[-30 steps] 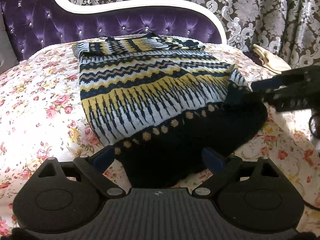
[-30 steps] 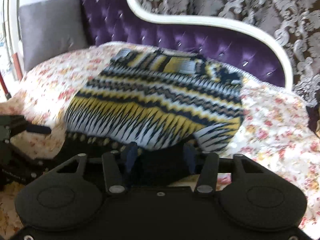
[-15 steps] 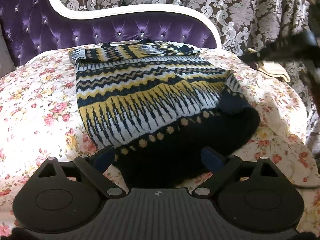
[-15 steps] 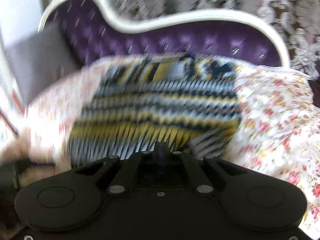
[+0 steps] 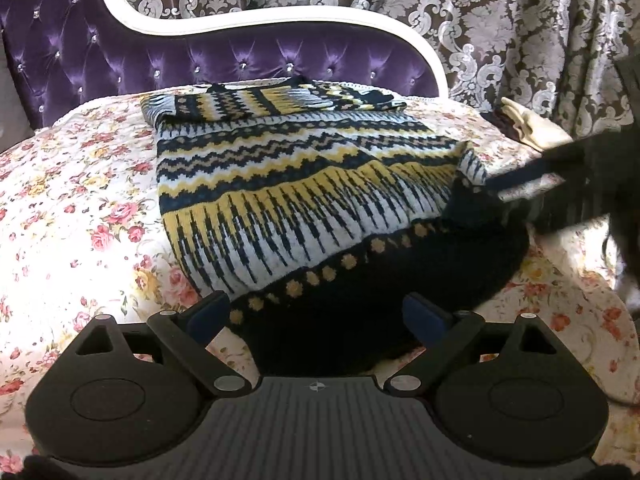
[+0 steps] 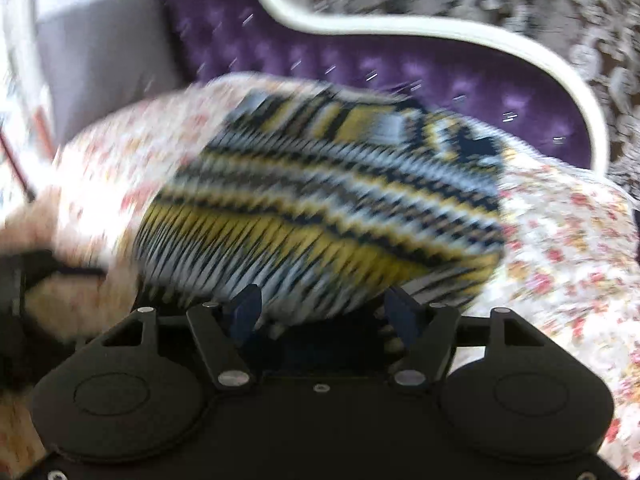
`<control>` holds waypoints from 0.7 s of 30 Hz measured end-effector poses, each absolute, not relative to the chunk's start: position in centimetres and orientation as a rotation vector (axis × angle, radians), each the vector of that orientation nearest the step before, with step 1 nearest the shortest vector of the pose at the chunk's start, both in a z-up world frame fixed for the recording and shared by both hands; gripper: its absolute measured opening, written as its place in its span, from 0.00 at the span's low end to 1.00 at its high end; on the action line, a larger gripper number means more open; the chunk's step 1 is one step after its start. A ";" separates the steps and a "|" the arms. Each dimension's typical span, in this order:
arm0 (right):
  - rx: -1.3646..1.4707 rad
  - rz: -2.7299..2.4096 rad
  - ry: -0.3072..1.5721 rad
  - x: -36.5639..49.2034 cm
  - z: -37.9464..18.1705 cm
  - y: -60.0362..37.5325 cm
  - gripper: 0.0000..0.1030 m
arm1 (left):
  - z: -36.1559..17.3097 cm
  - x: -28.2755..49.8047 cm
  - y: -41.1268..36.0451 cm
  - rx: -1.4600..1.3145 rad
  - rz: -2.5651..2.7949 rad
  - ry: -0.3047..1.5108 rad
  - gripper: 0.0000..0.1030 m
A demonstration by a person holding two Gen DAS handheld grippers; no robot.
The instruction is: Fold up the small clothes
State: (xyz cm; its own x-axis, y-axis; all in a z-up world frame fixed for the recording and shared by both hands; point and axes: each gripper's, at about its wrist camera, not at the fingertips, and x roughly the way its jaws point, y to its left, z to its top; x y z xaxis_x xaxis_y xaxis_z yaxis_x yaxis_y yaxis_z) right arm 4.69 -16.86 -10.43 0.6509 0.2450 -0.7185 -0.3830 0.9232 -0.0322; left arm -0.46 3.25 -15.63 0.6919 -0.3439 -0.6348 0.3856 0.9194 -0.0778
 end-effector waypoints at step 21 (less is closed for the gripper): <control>0.306 0.277 0.714 11.7 -6.2 -25.0 0.12 | -13.0 -0.3 3.2 0.144 -0.449 0.591 0.92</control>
